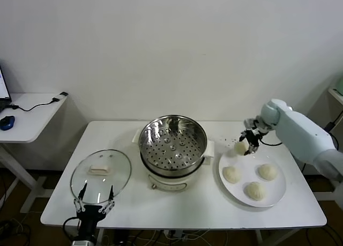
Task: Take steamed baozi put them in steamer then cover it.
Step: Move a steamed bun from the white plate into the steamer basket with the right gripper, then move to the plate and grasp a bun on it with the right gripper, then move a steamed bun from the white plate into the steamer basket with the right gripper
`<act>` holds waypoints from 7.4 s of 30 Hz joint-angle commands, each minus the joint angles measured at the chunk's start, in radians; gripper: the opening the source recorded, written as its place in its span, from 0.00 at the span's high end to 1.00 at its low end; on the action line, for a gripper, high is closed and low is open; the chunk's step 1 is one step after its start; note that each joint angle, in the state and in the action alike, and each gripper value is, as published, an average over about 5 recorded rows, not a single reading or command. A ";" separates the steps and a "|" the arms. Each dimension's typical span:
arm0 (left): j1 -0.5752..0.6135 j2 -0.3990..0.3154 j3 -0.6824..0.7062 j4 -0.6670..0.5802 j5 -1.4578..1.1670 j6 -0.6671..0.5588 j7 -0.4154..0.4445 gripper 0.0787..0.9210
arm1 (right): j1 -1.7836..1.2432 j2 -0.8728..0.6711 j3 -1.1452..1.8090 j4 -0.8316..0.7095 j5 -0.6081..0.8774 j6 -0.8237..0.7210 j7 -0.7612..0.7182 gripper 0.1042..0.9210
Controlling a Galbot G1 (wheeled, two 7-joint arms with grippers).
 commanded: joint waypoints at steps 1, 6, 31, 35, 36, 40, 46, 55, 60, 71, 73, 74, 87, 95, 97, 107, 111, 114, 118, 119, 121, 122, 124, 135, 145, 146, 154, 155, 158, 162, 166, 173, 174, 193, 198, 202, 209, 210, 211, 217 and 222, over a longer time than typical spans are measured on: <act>0.003 -0.003 0.002 -0.001 0.003 0.002 0.002 0.12 | 0.350 0.088 -0.237 0.022 0.153 0.193 -0.068 0.31; 0.007 -0.004 0.004 0.001 0.005 0.002 0.002 0.12 | 0.439 0.214 -0.301 0.050 0.166 0.319 -0.074 0.30; 0.022 0.012 0.002 -0.011 0.007 0.010 0.007 0.12 | 0.078 0.513 -0.118 0.100 -0.585 0.687 0.135 0.30; 0.017 0.013 0.004 -0.011 0.008 0.014 0.008 0.12 | 0.043 0.511 -0.110 0.089 -0.598 0.683 0.134 0.30; 0.016 0.012 0.005 -0.011 0.008 0.015 0.007 0.12 | 0.037 0.511 -0.109 0.083 -0.598 0.681 0.134 0.30; 0.016 0.011 0.006 -0.008 0.009 0.015 0.007 0.12 | 0.022 0.516 -0.105 0.066 -0.584 0.661 0.132 0.30; 0.016 0.010 0.008 -0.008 0.011 0.015 0.007 0.12 | 0.016 0.518 -0.103 0.052 -0.580 0.646 0.130 0.30; 0.019 0.007 0.015 -0.008 0.019 0.014 0.006 0.12 | 0.021 0.506 -0.091 0.065 -0.578 0.643 0.131 0.15; 0.023 0.007 0.015 -0.011 0.021 0.013 0.005 0.12 | 0.071 0.479 -0.082 0.099 -0.508 0.663 0.110 0.12; 0.030 0.004 0.023 -0.029 0.034 0.016 0.005 0.12 | 0.363 0.175 -0.286 0.320 0.034 0.432 0.096 0.12; 0.033 0.001 0.027 -0.033 0.037 0.015 0.004 0.12 | 0.442 0.063 -0.413 0.410 0.170 0.269 0.172 0.12; 0.034 -0.001 0.028 -0.035 0.038 0.015 0.004 0.12 | 0.477 0.015 -0.470 0.455 0.226 0.178 0.209 0.12; 0.065 -0.011 0.031 -0.063 0.039 0.008 0.002 0.12 | 0.396 -0.426 -0.523 0.719 0.612 -0.572 0.293 0.12; 0.091 -0.009 0.024 -0.082 0.000 0.024 0.007 0.12 | 0.130 -0.491 -0.392 0.708 0.555 -0.564 0.223 0.12; 0.091 -0.009 0.022 -0.083 -0.002 0.022 0.007 0.12 | 0.079 -0.482 -0.363 0.691 0.530 -0.550 0.215 0.12; 0.102 -0.009 0.014 -0.083 -0.001 0.018 0.005 0.12 | -0.166 -0.388 -0.212 0.540 0.352 -0.476 0.195 0.12; 0.103 -0.009 0.010 -0.074 -0.001 0.016 0.005 0.12 | -0.207 -0.348 -0.189 0.493 0.306 -0.454 0.197 0.12; 0.101 -0.009 0.009 -0.068 0.000 0.017 0.005 0.12 | -0.230 -0.317 -0.166 0.468 0.301 -0.450 0.201 0.12; 0.095 -0.011 0.010 -0.062 0.003 0.019 0.005 0.12 | -0.240 -0.268 -0.145 0.429 0.298 -0.439 0.207 0.12; 0.095 -0.011 0.010 -0.060 0.004 0.020 0.005 0.12 | -0.240 -0.254 -0.142 0.418 0.298 -0.437 0.208 0.12; 0.093 -0.012 0.010 -0.057 0.006 0.020 0.005 0.12 | -0.236 -0.231 -0.140 0.401 0.297 -0.433 0.206 0.12; 0.093 -0.012 0.009 -0.056 0.007 0.020 0.005 0.12 | -0.235 -0.221 -0.140 0.393 0.296 -0.431 0.205 0.12; 0.092 -0.012 0.007 -0.053 0.009 0.019 0.005 0.12 | -0.232 -0.203 -0.140 0.377 0.294 -0.427 0.203 0.12; 0.091 -0.014 0.002 -0.043 0.007 0.017 0.004 0.12 | -0.224 -0.162 -0.157 0.336 0.292 -0.414 0.185 0.12; 0.091 -0.013 0.002 -0.039 0.007 0.015 0.003 0.12 | -0.213 -0.166 -0.162 0.335 0.295 -0.406 0.173 0.22; 0.091 -0.013 0.002 -0.039 0.007 0.015 0.003 0.12 | -0.211 -0.167 -0.162 0.336 0.297 -0.406 0.173 0.24; 0.092 -0.014 0.003 -0.049 0.000 0.018 0.003 0.12 | -0.133 -0.211 -0.182 0.367 0.351 -0.408 0.174 0.27; 0.090 -0.014 0.003 -0.050 0.000 0.019 0.003 0.12 | -0.099 -0.224 -0.196 0.376 0.374 -0.409 0.173 0.28; 0.085 -0.013 0.006 -0.050 0.002 0.019 0.004 0.12 | 0.022 -0.257 -0.268 0.394 0.454 -0.410 0.168 0.28; 0.083 -0.010 0.011 -0.055 0.002 0.021 0.005 0.12 | 0.258 -0.272 -0.443 0.397 0.567 -0.399 0.147 0.28; 0.083 -0.008 0.023 -0.061 0.003 0.022 0.006 0.12 | 0.503 -0.228 -0.623 0.378 0.689 -0.378 0.127 0.28; 0.080 -0.004 0.047 -0.057 0.003 0.021 0.007 0.12 | 0.654 -0.052 -0.746 0.358 0.877 -0.415 0.136 0.28; 0.080 -0.003 0.051 -0.057 0.003 0.020 0.007 0.12 | 0.653 -0.020 -0.747 0.353 0.903 -0.425 0.144 0.28; 0.080 -0.004 0.061 -0.073 -0.004 0.025 0.015 0.12 | 0.440 0.432 -0.726 0.271 1.005 -0.519 0.263 0.28; 0.079 -0.006 0.058 -0.073 -0.002 0.025 0.014 0.12 | 0.374 0.461 -0.726 0.267 0.980 -0.528 0.288 0.28; 0.079 -0.007 0.054 -0.074 -0.003 0.024 0.014 0.12 | 0.339 0.481 -0.725 0.257 0.971 -0.529 0.300 0.28; 0.080 -0.008 0.051 -0.070 -0.003 0.021 0.012 0.12 | 0.302 0.495 -0.724 0.237 0.952 -0.527 0.308 0.28; 0.080 -0.008 0.051 -0.070 -0.003 0.020 0.012 0.12 | 0.299 0.496 -0.723 0.234 0.950 -0.527 0.309 0.28; 0.080 -0.008 0.051 -0.070 -0.003 0.020 0.012 0.12 | 0.296 0.496 -0.722 0.232 0.948 -0.527 0.310 0.28; 0.076 0.000 0.048 -0.070 -0.003 0.021 0.013 0.12 | 0.282 0.494 -0.717 0.228 0.940 -0.527 0.319 0.27; 0.078 -0.002 0.050 -0.070 0.000 0.022 0.013 0.12 | 0.271 0.492 -0.710 0.226 0.925 -0.527 0.331 0.23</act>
